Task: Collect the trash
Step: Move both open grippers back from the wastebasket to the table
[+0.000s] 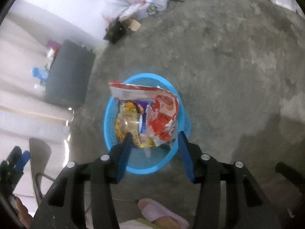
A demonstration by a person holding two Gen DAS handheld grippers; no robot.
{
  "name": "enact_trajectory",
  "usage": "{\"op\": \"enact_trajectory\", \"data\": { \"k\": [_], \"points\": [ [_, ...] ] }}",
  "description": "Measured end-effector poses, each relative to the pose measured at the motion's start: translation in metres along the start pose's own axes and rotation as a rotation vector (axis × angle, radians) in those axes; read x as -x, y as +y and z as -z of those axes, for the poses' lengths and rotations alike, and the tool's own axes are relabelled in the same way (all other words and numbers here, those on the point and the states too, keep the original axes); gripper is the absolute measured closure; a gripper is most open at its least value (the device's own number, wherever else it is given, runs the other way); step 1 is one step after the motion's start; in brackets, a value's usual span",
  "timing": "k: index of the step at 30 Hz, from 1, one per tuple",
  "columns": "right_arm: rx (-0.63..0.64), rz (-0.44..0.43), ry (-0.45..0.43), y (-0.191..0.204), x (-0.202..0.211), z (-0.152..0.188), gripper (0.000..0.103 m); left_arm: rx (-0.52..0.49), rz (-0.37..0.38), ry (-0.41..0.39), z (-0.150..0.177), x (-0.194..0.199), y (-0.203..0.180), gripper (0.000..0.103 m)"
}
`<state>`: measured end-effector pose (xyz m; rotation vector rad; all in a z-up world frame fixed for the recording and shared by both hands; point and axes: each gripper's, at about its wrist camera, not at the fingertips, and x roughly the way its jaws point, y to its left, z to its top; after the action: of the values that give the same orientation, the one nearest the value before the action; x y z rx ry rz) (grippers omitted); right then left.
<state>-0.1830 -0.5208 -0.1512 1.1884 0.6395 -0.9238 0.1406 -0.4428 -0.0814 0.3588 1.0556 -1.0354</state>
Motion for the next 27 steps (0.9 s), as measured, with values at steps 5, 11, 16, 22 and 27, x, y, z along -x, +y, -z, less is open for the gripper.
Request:
{"op": "enact_trajectory", "data": {
  "k": [5, 11, 16, 22, 27],
  "points": [
    [0.152, -0.005, -0.032, 0.02, 0.022, 0.011, 0.047, 0.011, -0.005, -0.058, 0.016, 0.045, 0.014, 0.046],
    [0.349, -0.044, -0.078, 0.067, 0.052, 0.022, 0.047, 0.053, -0.005, -0.171, 0.042, 0.117, 0.046, 0.046],
    [0.493, -0.136, -0.094, 0.125, 0.072, 0.036, 0.047, 0.108, -0.044, -0.266, 0.078, 0.181, 0.092, 0.046],
    [0.703, -0.25, -0.063, 0.214, 0.082, 0.069, 0.047, 0.238, -0.179, -0.39, 0.135, 0.26, 0.171, 0.046],
    [0.844, -0.37, 0.011, 0.295, 0.068, 0.11, 0.047, 0.364, -0.302, -0.454, 0.182, 0.314, 0.245, 0.046]
  ]
}}
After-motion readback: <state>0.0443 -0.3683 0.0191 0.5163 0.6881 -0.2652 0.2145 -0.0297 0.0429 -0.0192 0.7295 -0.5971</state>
